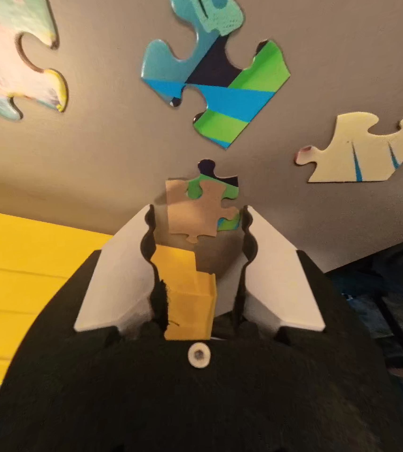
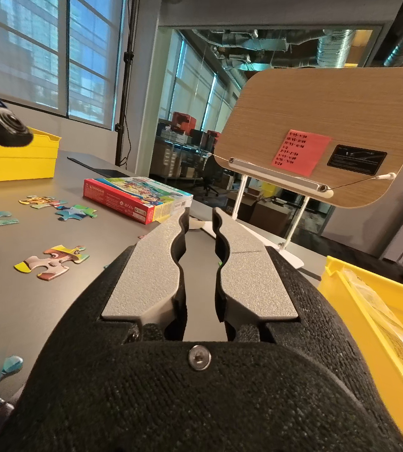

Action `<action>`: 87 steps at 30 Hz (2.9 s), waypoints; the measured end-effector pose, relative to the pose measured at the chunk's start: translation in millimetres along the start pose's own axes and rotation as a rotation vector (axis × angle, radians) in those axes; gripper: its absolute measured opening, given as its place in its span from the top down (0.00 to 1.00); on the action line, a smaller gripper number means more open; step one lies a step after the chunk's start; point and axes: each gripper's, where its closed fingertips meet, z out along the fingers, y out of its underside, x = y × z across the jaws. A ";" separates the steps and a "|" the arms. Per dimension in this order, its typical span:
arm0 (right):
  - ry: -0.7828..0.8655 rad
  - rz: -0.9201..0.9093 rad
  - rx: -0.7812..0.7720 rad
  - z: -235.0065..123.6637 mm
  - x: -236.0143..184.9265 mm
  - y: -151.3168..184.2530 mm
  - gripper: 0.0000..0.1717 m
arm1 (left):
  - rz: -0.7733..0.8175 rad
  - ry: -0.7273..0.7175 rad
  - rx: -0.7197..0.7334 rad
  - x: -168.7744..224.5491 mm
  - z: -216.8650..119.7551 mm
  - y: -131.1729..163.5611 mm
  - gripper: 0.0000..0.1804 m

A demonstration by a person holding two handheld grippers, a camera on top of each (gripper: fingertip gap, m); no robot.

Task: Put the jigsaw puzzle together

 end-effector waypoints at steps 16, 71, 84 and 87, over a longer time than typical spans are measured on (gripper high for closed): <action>-0.032 0.017 0.051 -1.4 -8.0 -10.6 0.87 | 0.092 -0.062 1.023 22.3 -139.6 -35.1 0.76; -0.609 -1.260 -0.187 95.8 -219.1 27.4 1.00 | -0.250 -0.930 1.826 37.0 -144.0 20.5 0.69; -0.927 -1.111 -0.549 118.6 -187.6 94.6 0.75 | -0.473 -0.814 2.039 19.1 -154.9 61.6 0.72; -0.925 -0.858 -0.616 114.1 -179.4 75.3 0.64 | -0.497 -0.780 2.071 18.1 -155.3 67.2 0.72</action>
